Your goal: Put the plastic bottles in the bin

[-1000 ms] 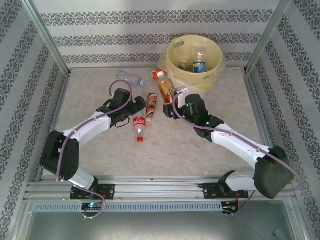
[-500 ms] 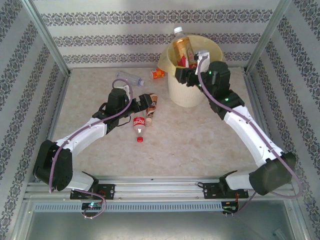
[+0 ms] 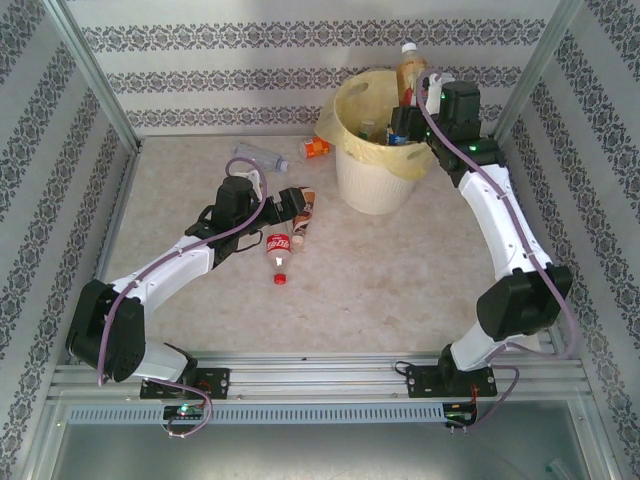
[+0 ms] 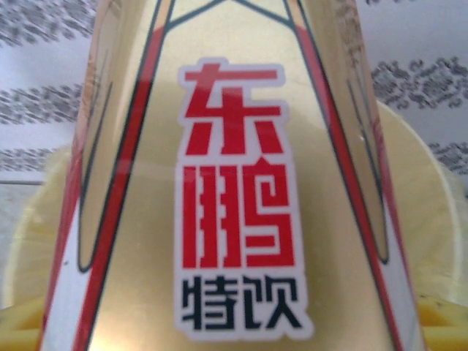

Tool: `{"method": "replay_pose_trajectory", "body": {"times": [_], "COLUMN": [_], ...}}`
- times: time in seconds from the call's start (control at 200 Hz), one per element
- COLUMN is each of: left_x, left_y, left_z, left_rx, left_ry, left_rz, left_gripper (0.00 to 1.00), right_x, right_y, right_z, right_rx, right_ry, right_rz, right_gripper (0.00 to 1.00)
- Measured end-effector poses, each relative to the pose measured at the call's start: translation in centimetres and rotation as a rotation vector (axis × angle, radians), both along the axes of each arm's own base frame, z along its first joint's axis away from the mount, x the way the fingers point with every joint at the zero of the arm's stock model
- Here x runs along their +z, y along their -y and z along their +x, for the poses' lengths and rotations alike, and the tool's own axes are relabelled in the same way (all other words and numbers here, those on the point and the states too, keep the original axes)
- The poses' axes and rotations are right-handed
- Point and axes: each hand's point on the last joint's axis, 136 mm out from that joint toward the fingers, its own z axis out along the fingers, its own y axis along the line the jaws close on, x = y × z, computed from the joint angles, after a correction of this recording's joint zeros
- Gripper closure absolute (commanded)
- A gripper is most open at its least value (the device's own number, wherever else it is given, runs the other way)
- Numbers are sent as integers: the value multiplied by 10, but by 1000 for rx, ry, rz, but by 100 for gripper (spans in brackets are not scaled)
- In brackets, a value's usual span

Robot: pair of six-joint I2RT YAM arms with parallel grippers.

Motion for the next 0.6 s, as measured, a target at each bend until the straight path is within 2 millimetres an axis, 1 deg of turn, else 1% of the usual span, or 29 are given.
{"method": "replay_pose_trajectory", "body": {"times": [0.06, 0.115, 0.14, 0.24, 0.3, 0.405, 0.6], "left_x": [0, 0, 0, 0, 0, 0, -1], "left_y": [0, -1, -1, -2, -3, -3, -3], "left_z": [0, 0, 1, 1, 2, 2, 2], "left_rx": [1, 3, 4, 12, 16, 20, 20], "left_ry": [1, 1, 1, 3, 4, 5, 4], "left_rz": [1, 2, 3, 6, 8, 10, 10], "left_gripper": [0, 0, 0, 0, 0, 0, 0], "right_x": [-9, -17, -19, -26, -26, -18, -6], "right_y": [5, 8, 9, 11, 13, 16, 20], "right_z": [5, 9, 11, 11, 11, 11, 12], "right_rx": [-16, -33, -35, -40, -46, -67, -88], "right_ry": [-29, -51, -59, -79, -85, -70, -46], "right_rz": [-19, -33, -42, -69, -76, -83, -85], "right_gripper": [29, 18, 15, 8, 6, 5, 12]}}
